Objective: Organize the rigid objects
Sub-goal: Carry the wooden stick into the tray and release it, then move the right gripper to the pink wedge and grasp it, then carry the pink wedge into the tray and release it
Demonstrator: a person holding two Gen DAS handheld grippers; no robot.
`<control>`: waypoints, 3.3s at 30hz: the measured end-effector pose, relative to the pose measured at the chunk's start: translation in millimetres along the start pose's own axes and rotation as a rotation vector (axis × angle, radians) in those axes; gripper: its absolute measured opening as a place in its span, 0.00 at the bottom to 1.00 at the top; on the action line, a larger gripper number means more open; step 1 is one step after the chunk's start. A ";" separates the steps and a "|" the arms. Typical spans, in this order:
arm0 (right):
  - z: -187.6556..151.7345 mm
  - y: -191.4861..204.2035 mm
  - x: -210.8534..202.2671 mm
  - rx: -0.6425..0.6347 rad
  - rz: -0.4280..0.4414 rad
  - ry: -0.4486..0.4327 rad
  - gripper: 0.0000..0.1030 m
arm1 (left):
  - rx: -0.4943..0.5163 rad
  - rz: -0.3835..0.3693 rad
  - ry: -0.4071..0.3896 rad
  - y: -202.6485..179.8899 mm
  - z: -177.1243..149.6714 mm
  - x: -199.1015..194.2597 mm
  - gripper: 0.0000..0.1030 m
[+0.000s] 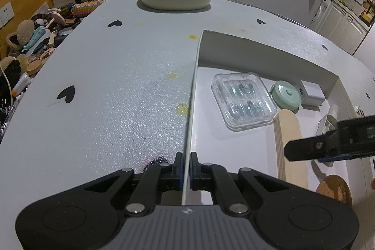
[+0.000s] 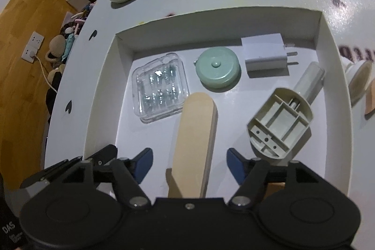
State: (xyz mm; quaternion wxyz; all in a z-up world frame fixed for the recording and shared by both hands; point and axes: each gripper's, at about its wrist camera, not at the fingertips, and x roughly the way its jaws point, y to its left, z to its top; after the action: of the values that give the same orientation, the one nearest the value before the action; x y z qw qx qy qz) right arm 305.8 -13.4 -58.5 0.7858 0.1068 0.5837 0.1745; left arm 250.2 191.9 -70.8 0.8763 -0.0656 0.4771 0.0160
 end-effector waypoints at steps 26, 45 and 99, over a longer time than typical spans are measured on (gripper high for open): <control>26.9 -98.7 -122.9 -0.190 -0.126 -0.319 0.99 | 0.005 0.025 0.005 -3.4 0.0 -0.9 0.04; -18.1 -170.9 -60.0 -0.470 -0.352 -0.362 1.00 | 0.000 0.044 0.020 -6.2 -7.7 -15.6 0.05; 9.6 -70.9 -82.3 -0.629 0.029 -0.347 0.91 | -0.020 0.041 0.104 -0.9 -44.6 -35.3 0.03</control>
State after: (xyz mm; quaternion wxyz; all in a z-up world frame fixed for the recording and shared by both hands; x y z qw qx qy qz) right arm 304.4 -110.8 -9.6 0.8649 -0.1041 0.3580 0.3360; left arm 193.9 186.4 -65.0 0.8492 -0.0653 0.5229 0.0355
